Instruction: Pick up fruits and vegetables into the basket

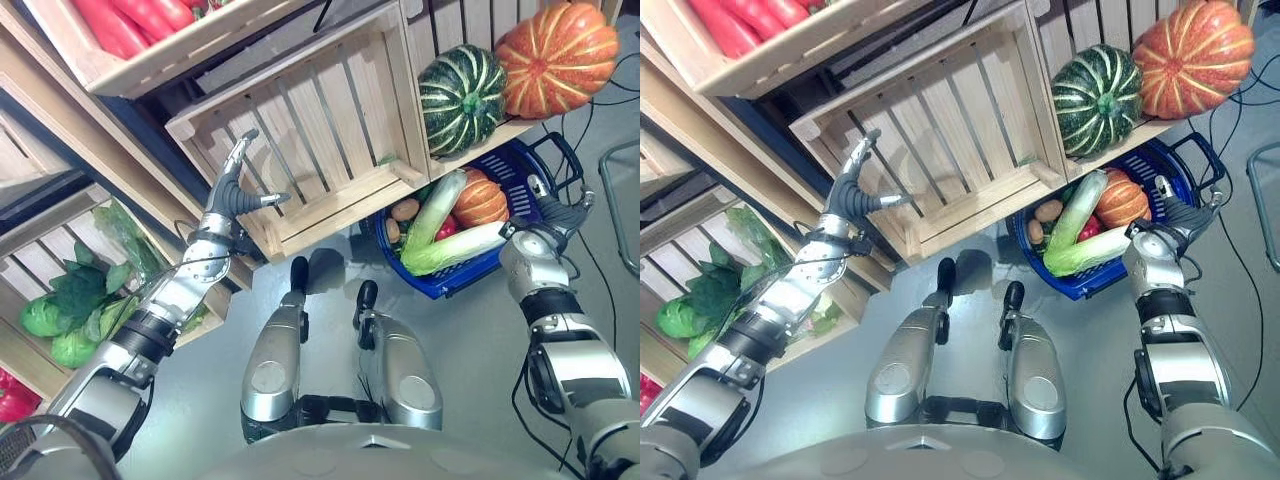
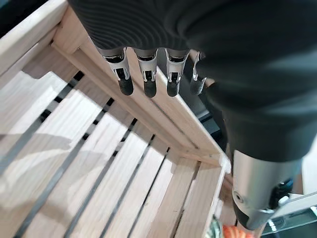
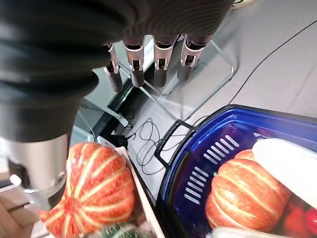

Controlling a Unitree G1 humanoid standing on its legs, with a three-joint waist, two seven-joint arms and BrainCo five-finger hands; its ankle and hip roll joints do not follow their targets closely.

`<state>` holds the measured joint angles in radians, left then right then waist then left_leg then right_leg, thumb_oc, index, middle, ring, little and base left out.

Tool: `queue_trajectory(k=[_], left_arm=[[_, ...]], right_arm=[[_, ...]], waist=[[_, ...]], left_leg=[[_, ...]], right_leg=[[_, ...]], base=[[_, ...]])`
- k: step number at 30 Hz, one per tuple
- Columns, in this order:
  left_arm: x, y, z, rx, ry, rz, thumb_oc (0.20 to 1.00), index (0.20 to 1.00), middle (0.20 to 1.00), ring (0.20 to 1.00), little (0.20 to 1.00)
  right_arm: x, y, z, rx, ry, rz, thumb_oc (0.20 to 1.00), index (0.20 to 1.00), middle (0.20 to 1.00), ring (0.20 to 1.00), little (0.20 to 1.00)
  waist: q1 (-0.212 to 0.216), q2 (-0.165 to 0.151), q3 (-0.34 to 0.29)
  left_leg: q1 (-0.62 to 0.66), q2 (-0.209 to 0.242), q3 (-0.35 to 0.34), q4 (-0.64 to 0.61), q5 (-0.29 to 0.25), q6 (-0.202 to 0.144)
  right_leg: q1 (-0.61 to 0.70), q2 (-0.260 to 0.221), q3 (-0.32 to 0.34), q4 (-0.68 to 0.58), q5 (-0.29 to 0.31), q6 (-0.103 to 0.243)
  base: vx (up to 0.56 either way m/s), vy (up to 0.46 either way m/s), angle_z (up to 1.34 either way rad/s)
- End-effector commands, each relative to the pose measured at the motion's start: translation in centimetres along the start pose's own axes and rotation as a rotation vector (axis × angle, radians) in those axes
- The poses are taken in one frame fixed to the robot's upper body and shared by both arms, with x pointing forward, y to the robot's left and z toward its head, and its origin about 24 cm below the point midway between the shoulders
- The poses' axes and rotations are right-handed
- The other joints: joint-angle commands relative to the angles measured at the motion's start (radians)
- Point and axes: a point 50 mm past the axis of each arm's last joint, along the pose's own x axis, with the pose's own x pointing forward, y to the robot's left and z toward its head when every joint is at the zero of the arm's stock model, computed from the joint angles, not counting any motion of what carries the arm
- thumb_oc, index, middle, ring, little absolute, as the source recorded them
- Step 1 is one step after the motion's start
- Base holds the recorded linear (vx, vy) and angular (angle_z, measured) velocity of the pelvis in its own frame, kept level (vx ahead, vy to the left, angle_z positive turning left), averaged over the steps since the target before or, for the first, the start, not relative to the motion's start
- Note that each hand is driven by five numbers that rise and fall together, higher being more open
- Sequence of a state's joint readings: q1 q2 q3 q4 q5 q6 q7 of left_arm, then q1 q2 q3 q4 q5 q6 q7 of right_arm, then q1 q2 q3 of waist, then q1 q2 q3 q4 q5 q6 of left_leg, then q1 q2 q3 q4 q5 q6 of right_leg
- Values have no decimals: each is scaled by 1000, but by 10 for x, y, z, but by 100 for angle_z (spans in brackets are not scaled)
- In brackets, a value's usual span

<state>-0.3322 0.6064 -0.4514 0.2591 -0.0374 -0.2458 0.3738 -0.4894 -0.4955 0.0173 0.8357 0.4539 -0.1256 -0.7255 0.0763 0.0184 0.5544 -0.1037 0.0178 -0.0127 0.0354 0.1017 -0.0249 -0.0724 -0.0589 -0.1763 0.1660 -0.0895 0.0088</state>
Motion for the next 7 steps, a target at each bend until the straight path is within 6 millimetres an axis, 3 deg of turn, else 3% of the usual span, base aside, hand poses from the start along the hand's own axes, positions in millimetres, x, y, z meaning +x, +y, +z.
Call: queue_trajectory(k=[1, 6, 7], left_arm=[[-28, -12, -23, -42, 81, -40, 1000, 1000, 1000, 1000, 1000], [-86, -43, -78, -190, 405, -120, 1000, 1000, 1000, 1000, 1000], [-88, -44, -79, -190, 419, -120, 1000, 1000, 1000, 1000, 1000]], right_arm=[[-12, -24, -40, -91, 24, 57, 1000, 1000, 1000, 1000, 1000], [-68, -33, -118, -110, 231, 212, 1000, 1000, 1000, 1000, 1000], [-70, -33, -121, -113, 244, 220, 1000, 1000, 1000, 1000, 1000]], waist=[[-11, -33, -214], [-39, -33, -319], [-40, -32, -323]], left_leg=[[-19, -50, -8, 6, -110, -15], [73, -34, 6, -53, -107, -3], [77, -33, 7, -56, -107, -2]], right_leg=[[11, 10, -4, -137, 82, 45], [71, 10, 15, -162, 86, 54], [74, 10, 16, -163, 87, 54]], base=[[137, 72, -3], [138, 112, -2], [125, 122, 1]])
